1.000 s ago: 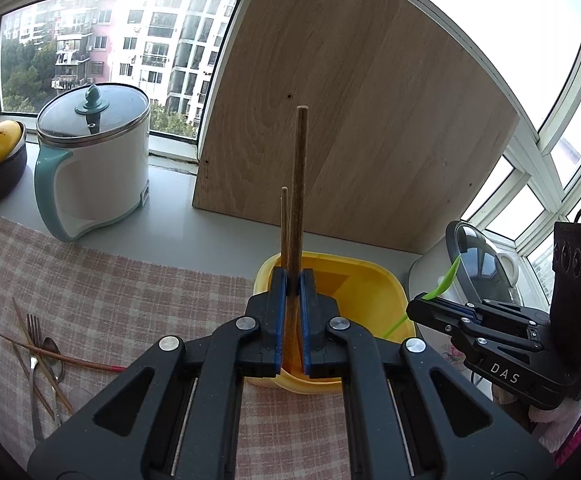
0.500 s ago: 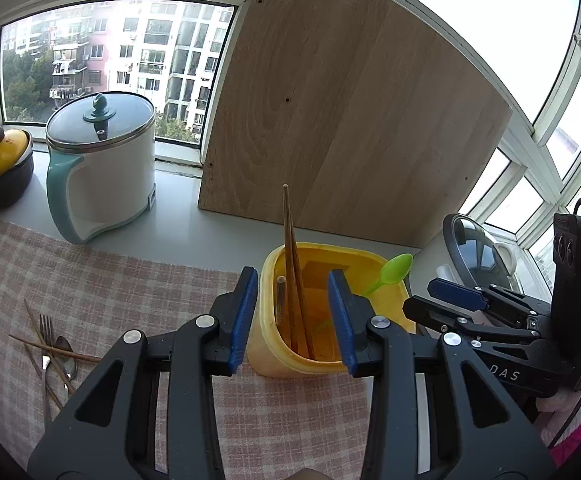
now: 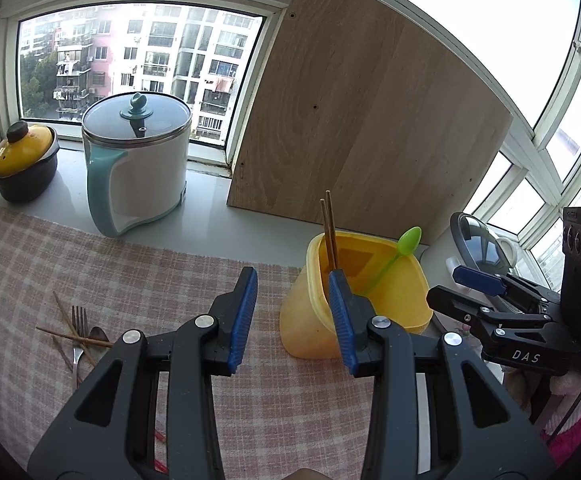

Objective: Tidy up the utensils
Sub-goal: 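Move both tools back down to the utensils on the checked cloth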

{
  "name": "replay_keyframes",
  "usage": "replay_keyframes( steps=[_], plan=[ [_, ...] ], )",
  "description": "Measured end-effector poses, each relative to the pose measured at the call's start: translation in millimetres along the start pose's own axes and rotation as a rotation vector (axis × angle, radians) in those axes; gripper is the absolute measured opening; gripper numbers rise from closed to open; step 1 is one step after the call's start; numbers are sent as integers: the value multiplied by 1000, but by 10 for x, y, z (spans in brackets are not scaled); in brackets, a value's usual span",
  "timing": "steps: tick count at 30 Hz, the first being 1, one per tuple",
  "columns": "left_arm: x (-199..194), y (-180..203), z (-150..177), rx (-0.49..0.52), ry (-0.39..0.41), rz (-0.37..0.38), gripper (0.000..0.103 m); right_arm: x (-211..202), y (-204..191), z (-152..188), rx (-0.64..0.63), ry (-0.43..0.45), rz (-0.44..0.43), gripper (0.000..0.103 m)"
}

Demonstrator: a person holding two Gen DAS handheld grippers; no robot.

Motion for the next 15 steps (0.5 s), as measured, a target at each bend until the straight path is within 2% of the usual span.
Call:
replay_keyframes(
  steps=[7, 15],
  plan=[
    [-257, -456, 55, -17, 5, -43, 37, -47, -257, -4, -19, 15, -17, 70],
    [-545, -1185, 215, -50, -12, -135, 37, -66, -598, 20, -56, 24, -45, 70]
  ],
)
Point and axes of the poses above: each gripper's, at about its wrist camera, not at the fingertips, and x roughly the way its jaws point, y to its right, z to its underside, the point moved 2 cm from there along x, roughly the way its jaws point, and after that the axes turned 1 degree about -x, right-handed, at the moved point
